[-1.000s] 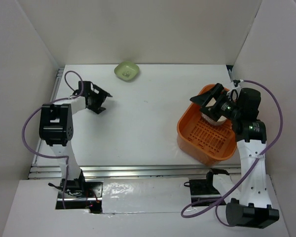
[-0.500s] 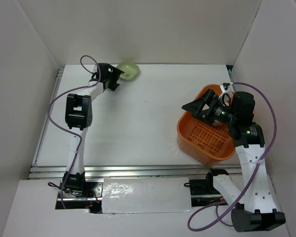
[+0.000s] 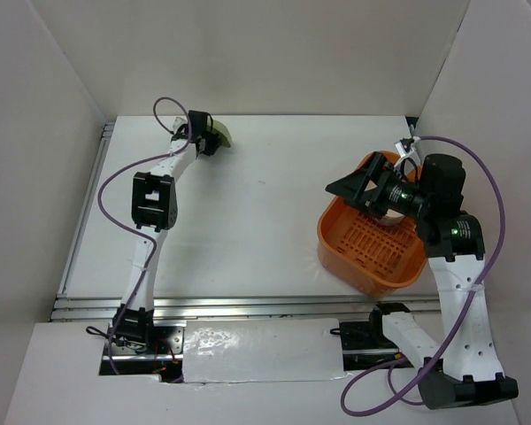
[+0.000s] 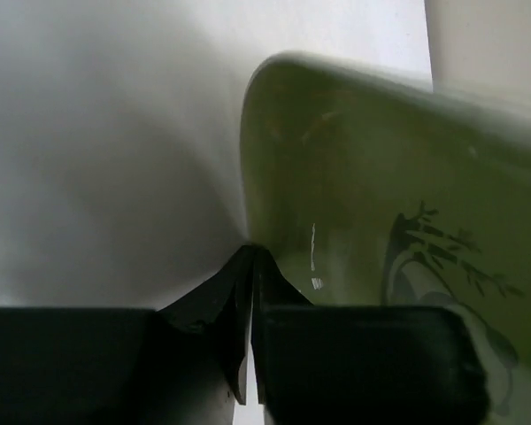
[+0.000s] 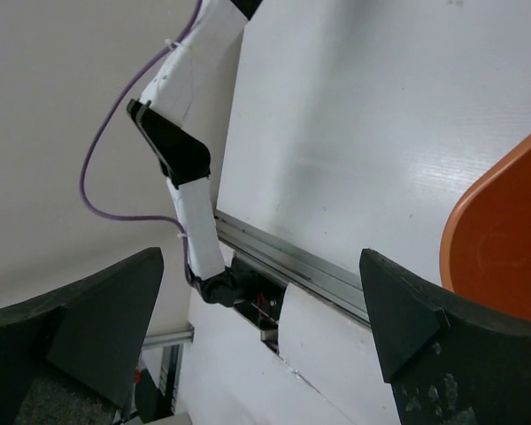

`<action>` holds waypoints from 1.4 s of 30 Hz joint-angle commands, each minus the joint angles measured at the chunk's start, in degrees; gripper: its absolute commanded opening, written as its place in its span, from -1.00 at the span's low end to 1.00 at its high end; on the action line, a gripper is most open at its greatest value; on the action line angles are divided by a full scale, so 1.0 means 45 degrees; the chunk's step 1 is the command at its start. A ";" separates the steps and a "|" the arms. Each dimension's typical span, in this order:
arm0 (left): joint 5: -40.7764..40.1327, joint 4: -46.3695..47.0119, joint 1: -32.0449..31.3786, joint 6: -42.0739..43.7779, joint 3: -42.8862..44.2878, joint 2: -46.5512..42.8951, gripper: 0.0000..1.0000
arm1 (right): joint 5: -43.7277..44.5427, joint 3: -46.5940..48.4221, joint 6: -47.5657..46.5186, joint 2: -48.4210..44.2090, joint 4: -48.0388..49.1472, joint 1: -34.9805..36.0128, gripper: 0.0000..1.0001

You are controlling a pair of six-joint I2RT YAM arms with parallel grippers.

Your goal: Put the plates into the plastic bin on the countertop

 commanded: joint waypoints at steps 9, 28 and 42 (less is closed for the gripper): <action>-0.0310 0.0622 0.0080 0.2015 -0.0784 -0.0331 -0.74 | -0.0108 0.0272 -0.0396 0.0307 -0.0270 0.0662 1.00; 0.0492 0.1285 0.0041 0.2856 -0.0038 -0.0096 0.48 | 0.0322 0.0467 -0.0826 0.0639 -0.0583 0.1191 1.00; 0.0786 0.2069 -0.0017 0.2035 0.0507 0.0880 0.21 | 0.0537 0.0545 -0.1002 0.0892 -0.0837 0.1347 1.00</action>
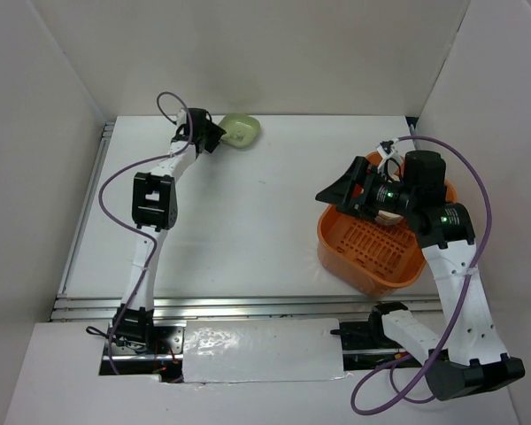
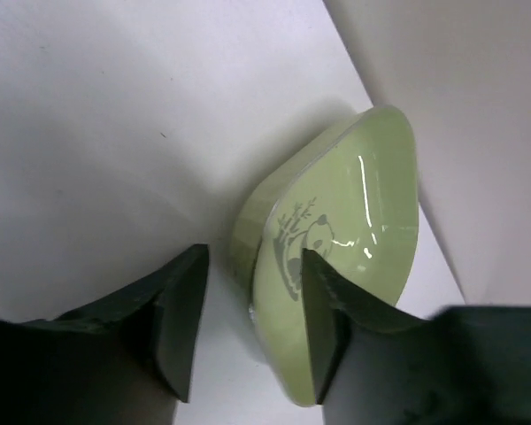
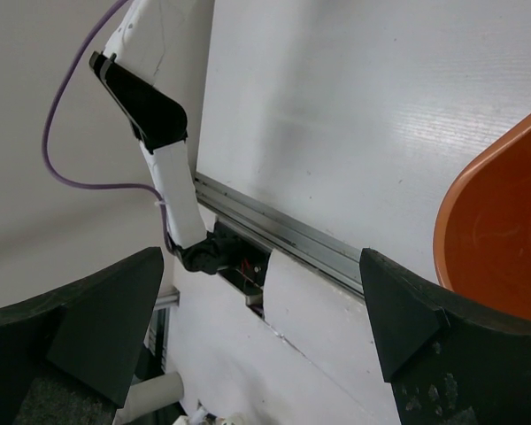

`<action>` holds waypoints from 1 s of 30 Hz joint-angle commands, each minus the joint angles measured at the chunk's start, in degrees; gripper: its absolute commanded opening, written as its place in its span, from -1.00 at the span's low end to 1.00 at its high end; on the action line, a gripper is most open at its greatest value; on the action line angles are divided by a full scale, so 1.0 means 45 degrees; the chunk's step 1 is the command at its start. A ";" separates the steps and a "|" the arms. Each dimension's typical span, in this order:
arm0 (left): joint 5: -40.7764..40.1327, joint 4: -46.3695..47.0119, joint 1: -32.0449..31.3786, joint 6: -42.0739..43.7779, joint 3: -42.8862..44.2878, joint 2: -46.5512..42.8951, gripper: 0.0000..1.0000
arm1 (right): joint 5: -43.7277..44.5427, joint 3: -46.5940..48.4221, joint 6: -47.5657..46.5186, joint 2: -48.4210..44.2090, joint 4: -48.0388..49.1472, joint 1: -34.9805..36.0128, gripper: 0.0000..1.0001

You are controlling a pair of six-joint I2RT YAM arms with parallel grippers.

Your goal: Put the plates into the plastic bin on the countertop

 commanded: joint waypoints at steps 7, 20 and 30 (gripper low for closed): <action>0.0242 -0.0517 -0.0105 -0.0131 0.0255 0.0960 -0.67 | 0.0172 0.0624 -0.0249 0.0242 -0.0074 0.0123 1.00; -0.2045 -0.3641 -0.1823 0.7539 -0.5582 -0.9601 -1.00 | 0.3136 0.3156 -0.0774 0.2681 0.0395 0.0981 1.00; 0.1918 -0.8074 -0.1922 1.0239 -0.6718 -1.3003 -1.00 | 0.6090 0.7499 -0.3237 0.6822 -0.1148 0.2837 1.00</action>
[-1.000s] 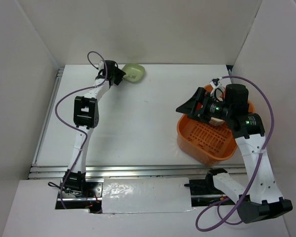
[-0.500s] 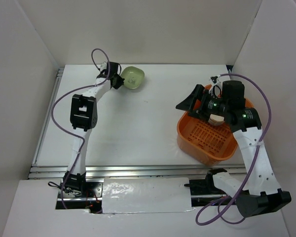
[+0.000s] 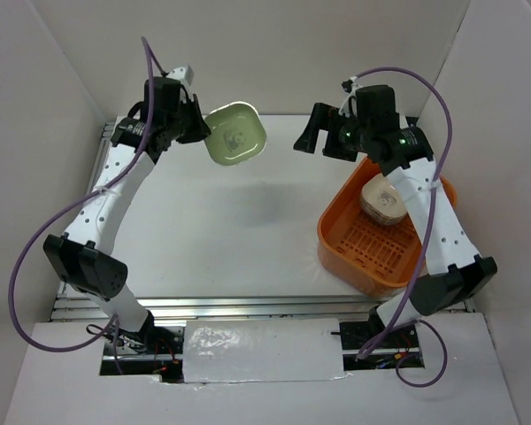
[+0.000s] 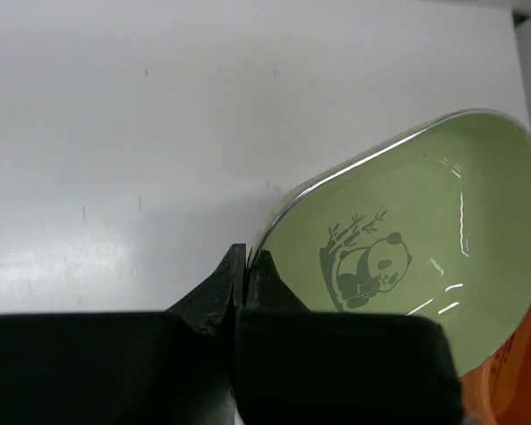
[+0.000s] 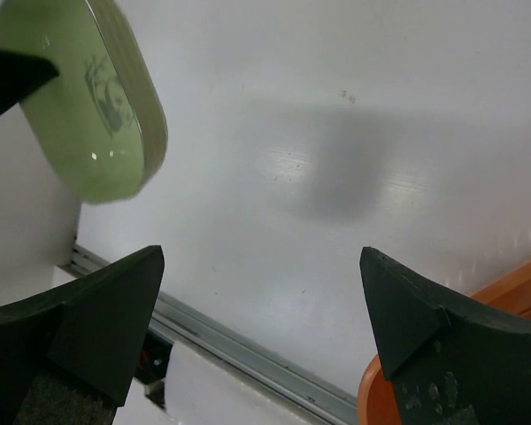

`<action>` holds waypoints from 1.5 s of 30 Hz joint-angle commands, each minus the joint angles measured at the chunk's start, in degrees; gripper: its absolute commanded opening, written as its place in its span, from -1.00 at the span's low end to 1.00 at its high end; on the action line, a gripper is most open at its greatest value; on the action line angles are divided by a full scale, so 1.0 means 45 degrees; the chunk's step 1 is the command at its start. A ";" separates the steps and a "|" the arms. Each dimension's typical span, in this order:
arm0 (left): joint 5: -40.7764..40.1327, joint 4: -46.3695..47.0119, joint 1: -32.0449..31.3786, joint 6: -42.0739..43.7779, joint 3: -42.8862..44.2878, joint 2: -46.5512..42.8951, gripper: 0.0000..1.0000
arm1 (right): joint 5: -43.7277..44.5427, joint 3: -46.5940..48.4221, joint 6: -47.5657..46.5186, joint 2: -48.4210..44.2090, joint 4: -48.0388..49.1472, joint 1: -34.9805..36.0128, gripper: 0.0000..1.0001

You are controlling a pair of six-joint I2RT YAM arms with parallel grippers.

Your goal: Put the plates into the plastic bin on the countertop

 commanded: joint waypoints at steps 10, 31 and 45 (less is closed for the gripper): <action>0.1832 -0.3713 -0.0812 0.0982 -0.1209 -0.1779 -1.00 | 0.1235 -0.0267 -0.0535 0.0608 0.0168 0.2693 0.96; -0.4281 -0.4695 -0.0853 -0.2144 -0.1344 -0.6328 0.99 | 0.6156 -0.4423 0.2844 -0.2115 -0.0480 0.0298 -1.00; -0.1782 -0.3753 -0.0149 -0.0699 -0.4646 -0.6468 0.99 | 0.3989 -0.6736 0.1204 -0.1801 0.1185 -0.8340 -1.00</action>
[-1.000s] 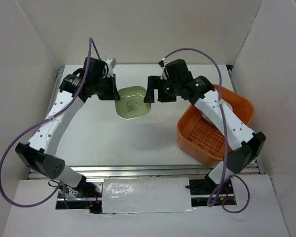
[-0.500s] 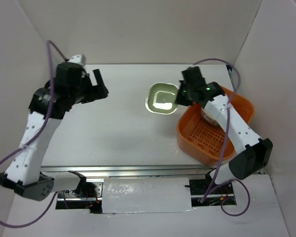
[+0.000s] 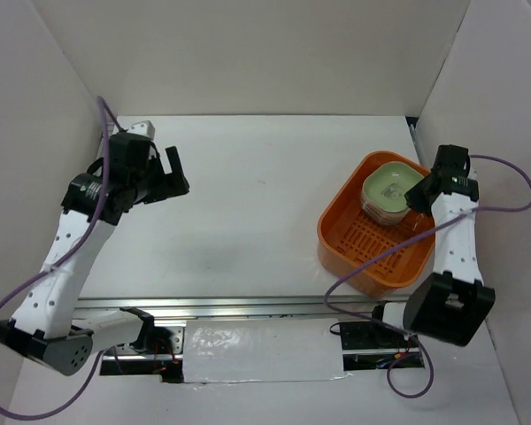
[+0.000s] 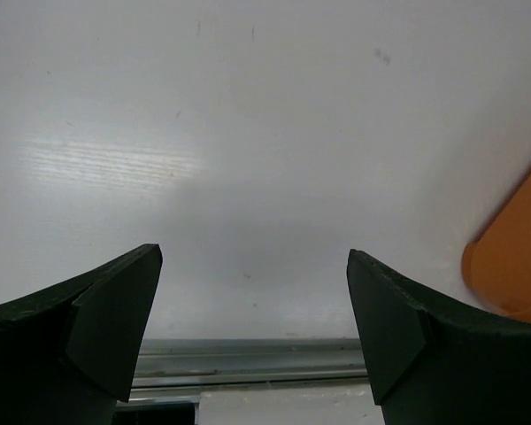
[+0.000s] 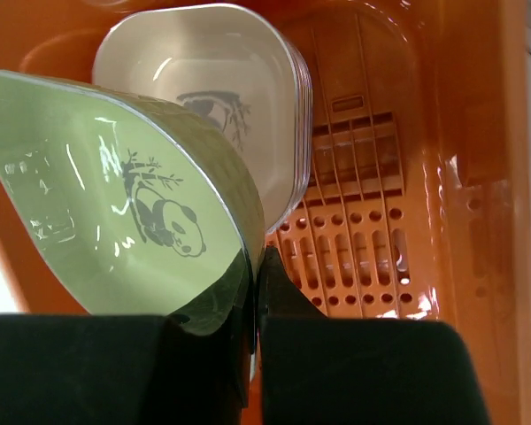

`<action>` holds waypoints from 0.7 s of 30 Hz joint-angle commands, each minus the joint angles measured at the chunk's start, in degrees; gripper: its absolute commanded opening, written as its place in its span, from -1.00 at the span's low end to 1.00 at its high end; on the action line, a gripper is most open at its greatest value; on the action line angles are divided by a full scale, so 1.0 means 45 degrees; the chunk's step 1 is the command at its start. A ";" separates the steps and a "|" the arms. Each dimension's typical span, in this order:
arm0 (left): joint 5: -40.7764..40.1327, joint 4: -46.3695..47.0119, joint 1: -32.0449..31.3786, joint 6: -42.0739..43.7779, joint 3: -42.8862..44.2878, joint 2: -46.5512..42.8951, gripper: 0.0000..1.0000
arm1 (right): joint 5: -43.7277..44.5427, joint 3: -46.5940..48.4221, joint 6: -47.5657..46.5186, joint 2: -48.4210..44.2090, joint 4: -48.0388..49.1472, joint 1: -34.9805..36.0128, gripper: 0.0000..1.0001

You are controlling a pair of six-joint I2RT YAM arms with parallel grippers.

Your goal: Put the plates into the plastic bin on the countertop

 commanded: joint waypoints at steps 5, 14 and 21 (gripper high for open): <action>0.1560 0.0532 0.0108 0.0842 -0.0509 0.0324 0.99 | -0.0885 0.2048 -0.0170 0.2346 0.0571 -0.0381 -0.78; 0.0703 -0.0249 0.0244 0.1214 0.0114 0.0518 0.99 | -0.0983 0.4195 -0.0480 0.0009 -0.0990 -0.0031 1.00; -0.3027 -0.3000 0.0673 0.0063 0.3194 0.1904 0.99 | -0.1416 0.6109 -0.1945 -0.2475 -0.4249 0.1803 1.00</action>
